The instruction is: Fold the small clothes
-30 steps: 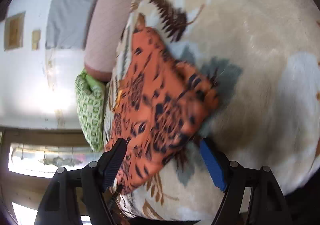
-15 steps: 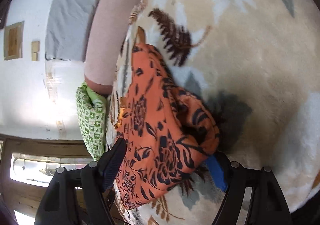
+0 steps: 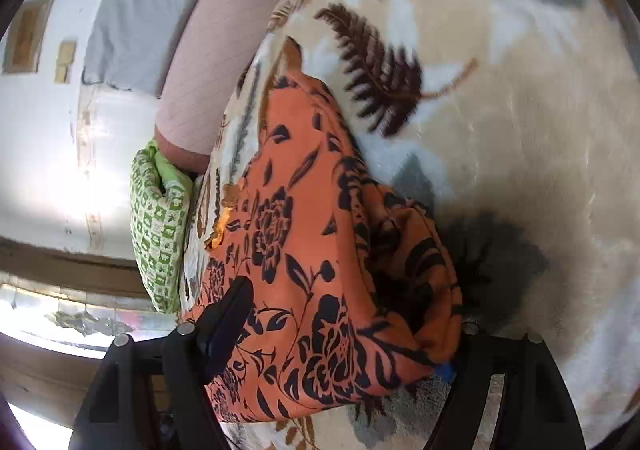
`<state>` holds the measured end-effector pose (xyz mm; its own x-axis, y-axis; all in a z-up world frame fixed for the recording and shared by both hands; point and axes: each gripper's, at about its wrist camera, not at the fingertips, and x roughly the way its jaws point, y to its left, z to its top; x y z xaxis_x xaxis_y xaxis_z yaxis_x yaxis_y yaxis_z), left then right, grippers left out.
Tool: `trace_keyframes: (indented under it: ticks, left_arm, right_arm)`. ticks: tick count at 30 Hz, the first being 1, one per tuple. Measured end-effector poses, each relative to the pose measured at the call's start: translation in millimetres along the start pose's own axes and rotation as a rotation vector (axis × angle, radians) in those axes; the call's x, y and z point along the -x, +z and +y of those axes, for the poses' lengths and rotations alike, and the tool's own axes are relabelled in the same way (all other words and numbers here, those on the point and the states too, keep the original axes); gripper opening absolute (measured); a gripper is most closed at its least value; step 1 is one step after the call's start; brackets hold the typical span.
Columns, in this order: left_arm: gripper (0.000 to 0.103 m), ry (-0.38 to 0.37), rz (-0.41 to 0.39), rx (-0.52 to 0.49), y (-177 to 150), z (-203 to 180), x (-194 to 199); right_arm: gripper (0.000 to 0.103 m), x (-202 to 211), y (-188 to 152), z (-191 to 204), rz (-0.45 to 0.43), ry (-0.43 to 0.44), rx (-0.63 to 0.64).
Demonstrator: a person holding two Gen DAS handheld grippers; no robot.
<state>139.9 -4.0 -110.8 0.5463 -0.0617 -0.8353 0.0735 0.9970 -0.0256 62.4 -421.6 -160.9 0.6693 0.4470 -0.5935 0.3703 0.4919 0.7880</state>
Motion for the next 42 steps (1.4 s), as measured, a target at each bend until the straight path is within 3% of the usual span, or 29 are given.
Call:
trace_keyframes:
  ticks: [18, 22, 23, 25, 26, 27, 28, 31, 34, 38, 42]
  left_arm:
    - [0.076, 0.005, 0.013, -0.02, 4, 1, 0]
    - [0.076, 0.002, -0.08, 0.007, 1, 8, 24]
    - [0.076, 0.009, -0.054, 0.008, -2, 7, 17]
    - [0.077, -0.003, 0.068, -0.062, -8, -3, -15]
    - [0.081, 0.027, 0.023, -0.109, -11, -8, -17]
    - [0.081, 0.035, 0.019, -0.116, -10, -9, -16]
    - [0.08, 0.025, 0.03, -0.101, -8, -8, -14]
    - [0.069, -0.046, 0.04, -0.032, -1, 10, -2]
    - [0.067, -0.07, -0.033, 0.086, -3, 51, 29]
    - [0.067, -0.072, -0.151, 0.258, -25, 127, 87]
    - [0.067, 0.001, -0.223, 0.417, -52, 212, 128]
  right_arm:
    - [0.079, -1, 0, 10, -0.009, -0.04, 0.042]
    - [0.078, -1, 0, 15, -0.019, -0.064, 0.073]
    - [0.078, -3, 0, 14, -0.019, -0.077, 0.073]
    - [0.072, -7, 1, 12, -0.024, -0.095, 0.071]
    - [0.06, -10, 3, 11, -0.022, -0.112, 0.07]
    - [0.03, -13, 5, 11, -0.013, -0.13, 0.072]
    - [0.02, -17, 7, 12, 0.008, -0.13, 0.072]
    - [0.014, -10, 1, 53, -0.029, -0.166, 0.22]
    - [0.013, -1, -19, 121, -0.076, -0.165, 0.421]
    - [0.013, -13, -74, 222, -0.087, -0.12, 0.68]
    - [0.013, -68, -157, 289, 0.018, -0.091, 0.895]
